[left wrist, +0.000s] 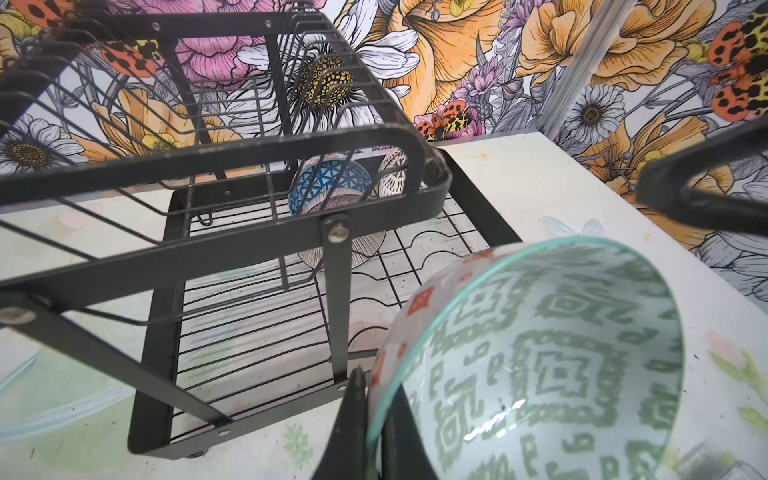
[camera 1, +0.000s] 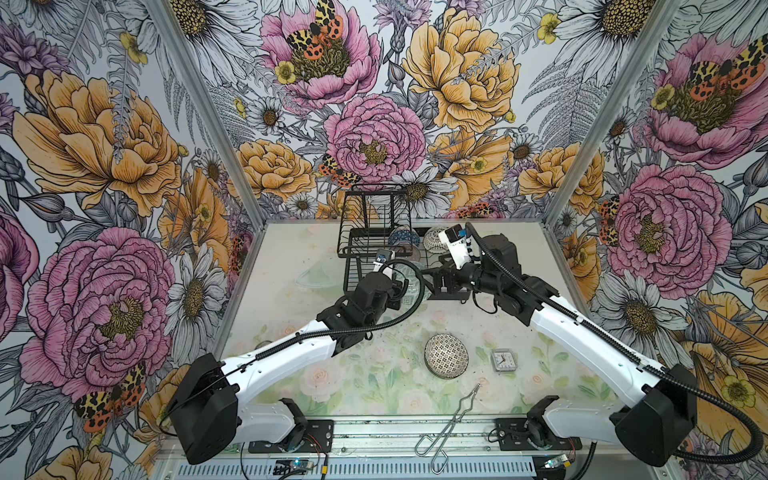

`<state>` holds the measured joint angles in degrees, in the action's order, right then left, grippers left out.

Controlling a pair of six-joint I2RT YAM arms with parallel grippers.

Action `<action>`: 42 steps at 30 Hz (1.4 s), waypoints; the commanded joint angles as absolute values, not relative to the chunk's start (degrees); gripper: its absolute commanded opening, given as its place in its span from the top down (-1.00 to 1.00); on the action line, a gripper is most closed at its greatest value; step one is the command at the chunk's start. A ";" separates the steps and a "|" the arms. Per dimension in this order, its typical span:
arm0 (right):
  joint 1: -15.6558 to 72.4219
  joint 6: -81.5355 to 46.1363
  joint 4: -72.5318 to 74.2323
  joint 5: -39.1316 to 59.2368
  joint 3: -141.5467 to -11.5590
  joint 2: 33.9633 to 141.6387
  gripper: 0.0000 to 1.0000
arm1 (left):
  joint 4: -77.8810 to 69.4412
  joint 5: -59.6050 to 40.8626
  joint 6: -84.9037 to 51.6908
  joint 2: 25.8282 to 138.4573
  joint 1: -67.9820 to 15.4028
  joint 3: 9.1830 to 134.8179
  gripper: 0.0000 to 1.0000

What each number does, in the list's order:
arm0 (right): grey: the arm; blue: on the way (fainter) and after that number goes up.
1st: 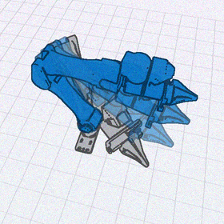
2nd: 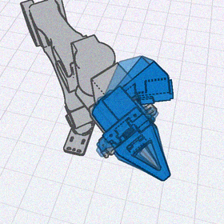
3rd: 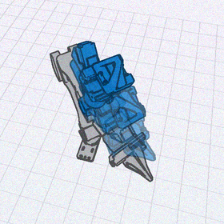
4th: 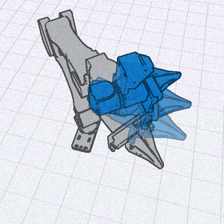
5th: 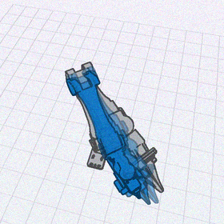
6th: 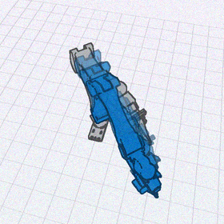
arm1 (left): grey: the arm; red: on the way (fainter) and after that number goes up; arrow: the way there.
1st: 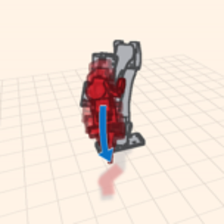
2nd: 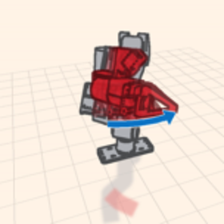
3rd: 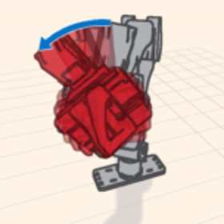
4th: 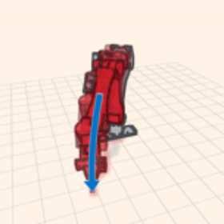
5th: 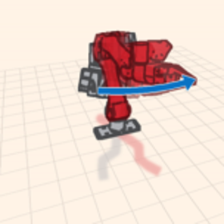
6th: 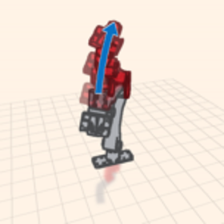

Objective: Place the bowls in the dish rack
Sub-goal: 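Grasp the green bowl rim with the right gripper while the left gripper releases it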

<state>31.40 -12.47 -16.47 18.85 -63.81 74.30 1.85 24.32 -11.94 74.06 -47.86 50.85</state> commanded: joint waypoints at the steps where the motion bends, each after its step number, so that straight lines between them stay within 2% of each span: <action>1: 32.16 -14.63 -15.47 13.10 -63.89 76.04 -0.98 | -4.54 22.51 -11.86 74.21 -48.33 53.26 1.00; 6: 32.52 -14.85 -15.33 11.54 -64.07 78.05 -0.80 | -5.54 21.98 -12.20 74.86 -48.34 53.35 1.00; 21: 32.52 -15.11 -15.21 10.54 -64.14 80.51 0.29 | -6.66 21.25 -11.45 76.05 -48.23 54.19 1.00; 26: 32.52 -15.09 -15.25 10.46 -64.16 80.84 0.47 | -7.21 20.23 -11.10 76.03 -48.25 53.97 1.00; 29: 32.52 -15.09 -15.22 10.46 -64.21 80.78 0.64 | -7.25 19.52 -11.16 76.03 -48.21 53.87 1.00; 31: 32.52 -15.03 -15.30 10.31 -64.18 80.71 0.84 | -6.98 19.25 -11.08 76.03 -48.25 53.88 1.00; 33: 32.54 -15.03 -15.36 10.03 -64.16 80.56 0.94 | -5.80 18.64 -10.67 76.21 -48.19 54.32 0.86; 37: 32.61 -14.94 -15.31 9.15 -64.07 80.29 1.00 | -3.39 18.63 -10.42 76.40 -47.88 54.89 0.79; 42: 32.52 -14.35 -15.36 7.76 -63.90 79.91 1.00 | -0.33 17.76 -10.20 75.46 -47.46 55.28 0.28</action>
